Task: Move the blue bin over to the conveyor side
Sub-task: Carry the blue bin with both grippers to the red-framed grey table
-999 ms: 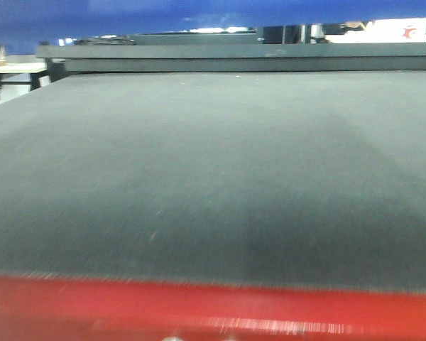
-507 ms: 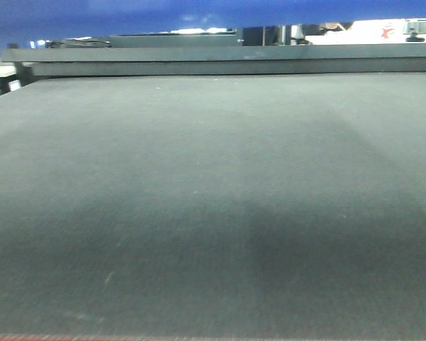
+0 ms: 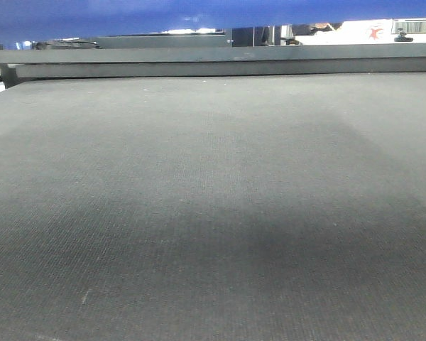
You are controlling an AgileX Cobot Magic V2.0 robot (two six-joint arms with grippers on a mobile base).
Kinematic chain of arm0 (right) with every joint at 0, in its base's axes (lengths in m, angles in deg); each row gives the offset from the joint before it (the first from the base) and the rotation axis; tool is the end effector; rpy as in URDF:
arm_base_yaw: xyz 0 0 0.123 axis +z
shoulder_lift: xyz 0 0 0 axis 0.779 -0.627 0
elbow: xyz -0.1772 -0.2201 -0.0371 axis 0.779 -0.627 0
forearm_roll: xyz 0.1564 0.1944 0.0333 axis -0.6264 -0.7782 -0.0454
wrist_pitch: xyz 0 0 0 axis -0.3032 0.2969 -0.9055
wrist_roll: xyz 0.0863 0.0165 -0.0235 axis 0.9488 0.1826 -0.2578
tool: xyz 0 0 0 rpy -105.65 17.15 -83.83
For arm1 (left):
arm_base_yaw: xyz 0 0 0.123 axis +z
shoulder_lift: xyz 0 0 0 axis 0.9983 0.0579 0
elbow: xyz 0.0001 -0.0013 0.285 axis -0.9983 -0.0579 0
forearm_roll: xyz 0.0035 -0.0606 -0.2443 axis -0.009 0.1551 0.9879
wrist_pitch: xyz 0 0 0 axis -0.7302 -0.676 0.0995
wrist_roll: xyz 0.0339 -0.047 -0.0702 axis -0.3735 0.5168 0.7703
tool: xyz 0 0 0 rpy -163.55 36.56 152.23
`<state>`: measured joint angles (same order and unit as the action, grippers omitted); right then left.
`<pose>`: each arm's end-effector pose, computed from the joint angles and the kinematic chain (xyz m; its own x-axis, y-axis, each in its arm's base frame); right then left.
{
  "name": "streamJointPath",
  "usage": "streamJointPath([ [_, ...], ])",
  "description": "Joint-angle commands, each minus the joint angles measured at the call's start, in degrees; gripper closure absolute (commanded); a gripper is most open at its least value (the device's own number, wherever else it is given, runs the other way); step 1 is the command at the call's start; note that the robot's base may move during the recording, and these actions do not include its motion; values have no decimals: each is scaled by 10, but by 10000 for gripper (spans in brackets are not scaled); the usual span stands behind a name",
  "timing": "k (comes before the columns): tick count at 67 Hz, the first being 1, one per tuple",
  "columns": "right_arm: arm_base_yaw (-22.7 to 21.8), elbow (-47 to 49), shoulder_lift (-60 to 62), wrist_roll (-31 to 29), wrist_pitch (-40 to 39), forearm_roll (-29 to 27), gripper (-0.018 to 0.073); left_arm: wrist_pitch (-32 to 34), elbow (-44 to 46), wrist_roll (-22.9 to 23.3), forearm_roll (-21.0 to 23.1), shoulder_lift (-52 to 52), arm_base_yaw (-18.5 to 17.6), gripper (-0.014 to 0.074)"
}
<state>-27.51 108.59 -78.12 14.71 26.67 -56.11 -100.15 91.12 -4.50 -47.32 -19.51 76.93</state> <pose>0.1661 0.0584 0.4929 -0.5891 -0.0886 -0.8032 -0.2003 0.9790 0.0390 0.1836 -0.0204 0.4792 -0.6111 0.0247 -0.7911 0.0255 0.9996 0.0114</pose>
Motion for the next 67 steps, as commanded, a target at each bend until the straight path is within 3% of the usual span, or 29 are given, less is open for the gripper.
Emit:
streamJointPath([
  [1, -3, 8, 11, -8, -55, 31, 639, 46, 7, -6, -21, -10, -3, 615],
  [67, -3, 8, 11, -8, -65, 31, 639, 54, 7, -6, -21, -10, -3, 615],
])
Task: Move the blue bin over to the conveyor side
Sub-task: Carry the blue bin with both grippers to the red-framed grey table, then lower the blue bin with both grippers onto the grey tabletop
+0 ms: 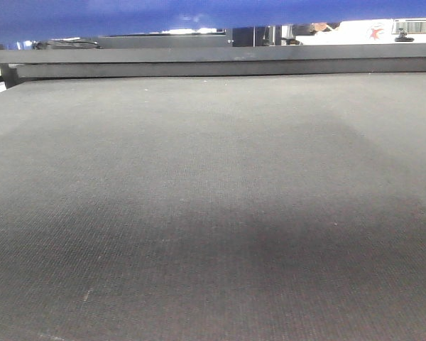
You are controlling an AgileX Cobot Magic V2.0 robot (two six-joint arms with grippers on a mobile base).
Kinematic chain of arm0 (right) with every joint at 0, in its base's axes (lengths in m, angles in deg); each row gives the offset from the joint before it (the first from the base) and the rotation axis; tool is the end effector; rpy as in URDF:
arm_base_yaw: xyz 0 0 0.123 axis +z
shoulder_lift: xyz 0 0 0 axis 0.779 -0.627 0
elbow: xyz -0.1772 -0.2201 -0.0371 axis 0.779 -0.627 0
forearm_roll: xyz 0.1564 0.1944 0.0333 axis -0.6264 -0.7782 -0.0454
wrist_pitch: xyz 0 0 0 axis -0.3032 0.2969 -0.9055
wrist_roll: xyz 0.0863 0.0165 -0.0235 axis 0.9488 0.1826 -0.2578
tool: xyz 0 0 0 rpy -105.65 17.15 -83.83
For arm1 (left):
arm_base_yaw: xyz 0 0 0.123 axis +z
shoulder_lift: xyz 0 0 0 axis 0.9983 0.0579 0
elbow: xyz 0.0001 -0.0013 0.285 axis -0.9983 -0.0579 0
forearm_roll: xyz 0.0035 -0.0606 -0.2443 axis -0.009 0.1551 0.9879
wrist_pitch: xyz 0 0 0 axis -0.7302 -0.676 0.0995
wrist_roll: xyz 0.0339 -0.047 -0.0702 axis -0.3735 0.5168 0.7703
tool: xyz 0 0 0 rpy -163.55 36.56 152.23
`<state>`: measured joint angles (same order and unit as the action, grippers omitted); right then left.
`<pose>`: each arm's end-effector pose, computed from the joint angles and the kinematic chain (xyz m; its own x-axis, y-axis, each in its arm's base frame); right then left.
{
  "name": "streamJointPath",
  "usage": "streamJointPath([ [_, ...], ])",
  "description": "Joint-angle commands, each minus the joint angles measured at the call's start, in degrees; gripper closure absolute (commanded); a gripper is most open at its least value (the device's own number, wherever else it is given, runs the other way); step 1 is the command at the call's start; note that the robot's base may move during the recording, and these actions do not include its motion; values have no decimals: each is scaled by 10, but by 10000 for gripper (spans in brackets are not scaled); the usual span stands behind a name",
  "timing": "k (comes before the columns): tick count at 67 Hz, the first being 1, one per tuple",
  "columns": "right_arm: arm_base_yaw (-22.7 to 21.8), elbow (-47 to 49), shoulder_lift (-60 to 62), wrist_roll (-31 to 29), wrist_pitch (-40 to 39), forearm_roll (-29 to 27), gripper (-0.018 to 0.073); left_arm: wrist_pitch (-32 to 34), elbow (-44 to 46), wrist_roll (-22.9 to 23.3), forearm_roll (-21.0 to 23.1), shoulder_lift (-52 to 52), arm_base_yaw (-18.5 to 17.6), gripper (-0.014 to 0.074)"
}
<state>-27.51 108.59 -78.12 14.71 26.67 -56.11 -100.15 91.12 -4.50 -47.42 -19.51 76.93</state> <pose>0.1661 0.0584 0.4929 -0.5891 -0.0886 -0.8032 -0.2003 0.9790 0.0390 0.1836 -0.0203 0.4792 -0.6110 0.0253 -0.7913 0.0247 0.9996 0.0129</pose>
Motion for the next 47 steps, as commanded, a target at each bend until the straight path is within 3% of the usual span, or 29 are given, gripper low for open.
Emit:
streamJointPath([
  [1, -3, 8, 11, -8, -67, 31, 639, 55, 7, -6, -20, -10, -3, 615],
  [24, -14, 10, -41, -5, -94, 30, 638, 142, 7, -7, -32, 48, -3, 615],
  [47, -25, 10, -183, -5, -101, 29, 638, 163, 7, -7, -31, 176, -2, 615],
])
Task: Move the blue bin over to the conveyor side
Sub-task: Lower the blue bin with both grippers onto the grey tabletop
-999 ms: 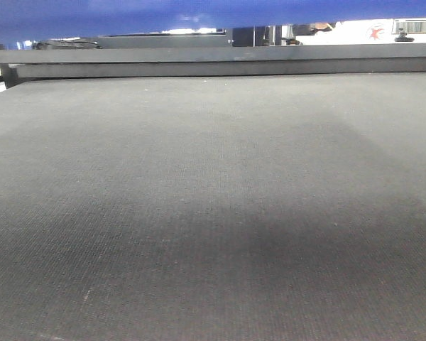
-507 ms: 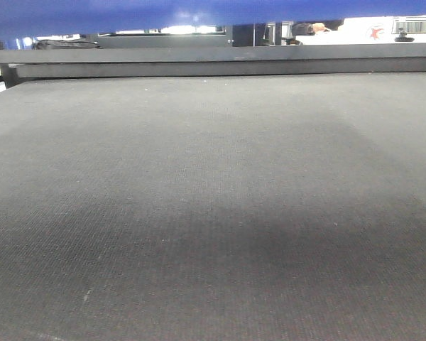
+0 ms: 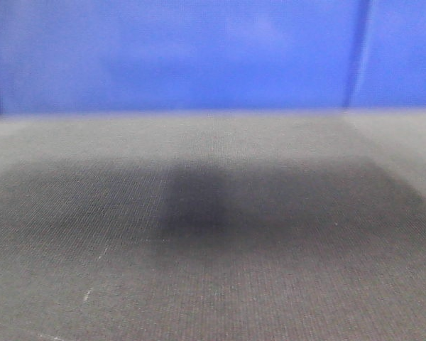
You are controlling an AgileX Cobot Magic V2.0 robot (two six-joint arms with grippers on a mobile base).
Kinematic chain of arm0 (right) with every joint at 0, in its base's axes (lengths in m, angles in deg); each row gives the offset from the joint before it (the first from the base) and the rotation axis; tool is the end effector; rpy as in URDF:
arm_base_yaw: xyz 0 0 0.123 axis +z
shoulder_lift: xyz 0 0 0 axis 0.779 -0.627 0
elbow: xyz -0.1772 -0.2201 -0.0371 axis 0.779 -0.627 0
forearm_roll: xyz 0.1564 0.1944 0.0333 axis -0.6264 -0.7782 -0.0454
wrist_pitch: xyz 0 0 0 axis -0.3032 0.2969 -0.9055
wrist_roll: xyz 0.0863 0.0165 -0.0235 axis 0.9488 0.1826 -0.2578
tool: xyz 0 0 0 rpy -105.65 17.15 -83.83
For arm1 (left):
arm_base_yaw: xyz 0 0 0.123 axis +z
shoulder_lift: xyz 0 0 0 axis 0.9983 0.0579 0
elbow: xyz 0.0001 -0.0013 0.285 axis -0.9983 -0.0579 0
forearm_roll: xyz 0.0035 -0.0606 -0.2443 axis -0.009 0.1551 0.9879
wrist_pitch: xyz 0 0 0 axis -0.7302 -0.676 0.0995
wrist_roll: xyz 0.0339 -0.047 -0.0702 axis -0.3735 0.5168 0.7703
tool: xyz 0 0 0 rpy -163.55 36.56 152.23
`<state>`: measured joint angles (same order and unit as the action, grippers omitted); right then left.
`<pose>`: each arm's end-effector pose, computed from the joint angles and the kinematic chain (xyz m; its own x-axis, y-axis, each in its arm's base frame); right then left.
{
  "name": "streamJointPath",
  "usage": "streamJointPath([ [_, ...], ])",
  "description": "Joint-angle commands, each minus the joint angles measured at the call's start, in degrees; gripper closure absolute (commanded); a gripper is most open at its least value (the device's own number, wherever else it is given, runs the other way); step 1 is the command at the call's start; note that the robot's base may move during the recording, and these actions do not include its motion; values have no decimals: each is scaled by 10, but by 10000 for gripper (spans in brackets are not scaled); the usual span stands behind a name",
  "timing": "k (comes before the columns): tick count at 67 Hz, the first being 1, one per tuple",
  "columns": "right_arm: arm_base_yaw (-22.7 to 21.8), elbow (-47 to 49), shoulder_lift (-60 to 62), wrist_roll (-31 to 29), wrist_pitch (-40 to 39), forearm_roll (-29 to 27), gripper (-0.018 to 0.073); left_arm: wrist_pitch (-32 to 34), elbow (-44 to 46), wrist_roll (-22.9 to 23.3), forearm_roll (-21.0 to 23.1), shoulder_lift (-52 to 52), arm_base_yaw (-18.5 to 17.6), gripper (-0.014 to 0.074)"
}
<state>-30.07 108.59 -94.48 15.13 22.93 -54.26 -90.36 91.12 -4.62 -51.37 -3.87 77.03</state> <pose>0.2642 0.0853 0.4326 -0.7368 -0.1346 -0.6626 -0.1478 0.9884 -0.0364 0.2837 -0.0326 0.4273 -0.6796 0.0960 -0.7273 0.0304 0.9942 0.1028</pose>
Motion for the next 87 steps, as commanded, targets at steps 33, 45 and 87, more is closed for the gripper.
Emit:
streamJointPath([
  [33, 0, 9, -165, -9, -96, 10, 628, 97, 7, -6, 9, 142, -3, 608],
  [45, 0, 10, -167, -9, -100, 10, 378, 95, 7, -6, 9, 144, -3, 390],
  [87, 0, 10, -37, -9, -71, 10, 56, 85, -10, -6, 9, -17, 8, -1],
])
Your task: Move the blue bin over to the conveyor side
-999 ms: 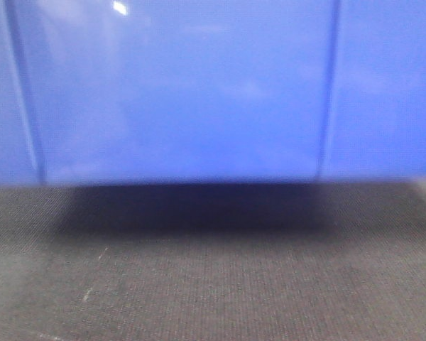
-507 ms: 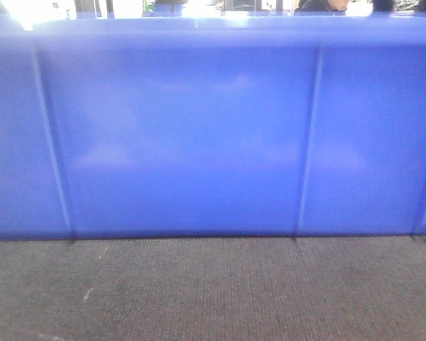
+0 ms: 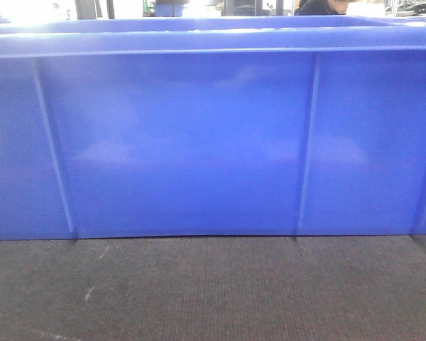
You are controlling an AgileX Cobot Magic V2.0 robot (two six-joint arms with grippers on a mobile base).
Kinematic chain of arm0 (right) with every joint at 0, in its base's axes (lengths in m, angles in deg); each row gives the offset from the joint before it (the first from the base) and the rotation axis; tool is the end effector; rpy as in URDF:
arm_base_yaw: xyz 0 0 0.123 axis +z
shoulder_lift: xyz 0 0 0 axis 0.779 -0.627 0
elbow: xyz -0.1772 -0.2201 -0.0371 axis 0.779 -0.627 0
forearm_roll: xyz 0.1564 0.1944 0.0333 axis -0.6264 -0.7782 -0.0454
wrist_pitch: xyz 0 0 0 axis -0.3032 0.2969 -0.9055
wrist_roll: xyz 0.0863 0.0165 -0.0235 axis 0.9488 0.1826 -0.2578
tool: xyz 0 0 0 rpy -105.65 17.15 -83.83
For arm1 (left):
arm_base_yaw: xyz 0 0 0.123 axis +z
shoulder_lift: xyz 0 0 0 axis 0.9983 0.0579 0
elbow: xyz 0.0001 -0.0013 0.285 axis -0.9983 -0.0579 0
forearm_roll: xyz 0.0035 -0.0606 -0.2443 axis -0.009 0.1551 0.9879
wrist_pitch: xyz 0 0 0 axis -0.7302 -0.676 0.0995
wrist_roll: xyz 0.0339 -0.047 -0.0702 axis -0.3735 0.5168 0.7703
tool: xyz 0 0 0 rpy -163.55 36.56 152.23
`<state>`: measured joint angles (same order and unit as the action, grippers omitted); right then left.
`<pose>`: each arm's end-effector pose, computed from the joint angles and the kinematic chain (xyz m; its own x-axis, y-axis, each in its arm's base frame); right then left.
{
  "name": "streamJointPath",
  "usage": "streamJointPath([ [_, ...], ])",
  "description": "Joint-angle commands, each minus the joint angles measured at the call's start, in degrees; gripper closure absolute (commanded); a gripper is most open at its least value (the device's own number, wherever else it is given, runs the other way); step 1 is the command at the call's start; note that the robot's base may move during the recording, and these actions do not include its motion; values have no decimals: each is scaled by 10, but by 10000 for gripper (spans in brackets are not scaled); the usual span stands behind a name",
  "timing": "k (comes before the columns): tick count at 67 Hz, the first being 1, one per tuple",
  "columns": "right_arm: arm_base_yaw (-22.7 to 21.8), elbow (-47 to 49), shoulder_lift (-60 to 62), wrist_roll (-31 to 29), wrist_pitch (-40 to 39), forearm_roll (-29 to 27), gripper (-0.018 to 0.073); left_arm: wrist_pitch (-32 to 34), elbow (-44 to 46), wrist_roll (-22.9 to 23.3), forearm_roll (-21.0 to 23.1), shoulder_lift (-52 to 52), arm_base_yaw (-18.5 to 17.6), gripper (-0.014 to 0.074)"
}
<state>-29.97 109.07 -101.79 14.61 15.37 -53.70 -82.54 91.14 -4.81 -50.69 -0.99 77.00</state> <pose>0.3075 0.1030 0.4046 -0.7216 -0.1681 -0.6716 -0.1774 0.9826 -0.0553 0.3064 -0.0389 0.4214 -0.6148 0.1031 -0.7819 0.0536 0.9946 0.0890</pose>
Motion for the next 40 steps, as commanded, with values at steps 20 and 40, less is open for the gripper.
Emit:
streamJointPath([
  [20, -1, -11, 140, -4, 37, 5, 532, 89, -178, -4, 5, -219, 56, 248],
  [40, -1, -225, 289, -4, -65, 10, 646, 188, -385, -4, 3, -395, 57, 619],
])
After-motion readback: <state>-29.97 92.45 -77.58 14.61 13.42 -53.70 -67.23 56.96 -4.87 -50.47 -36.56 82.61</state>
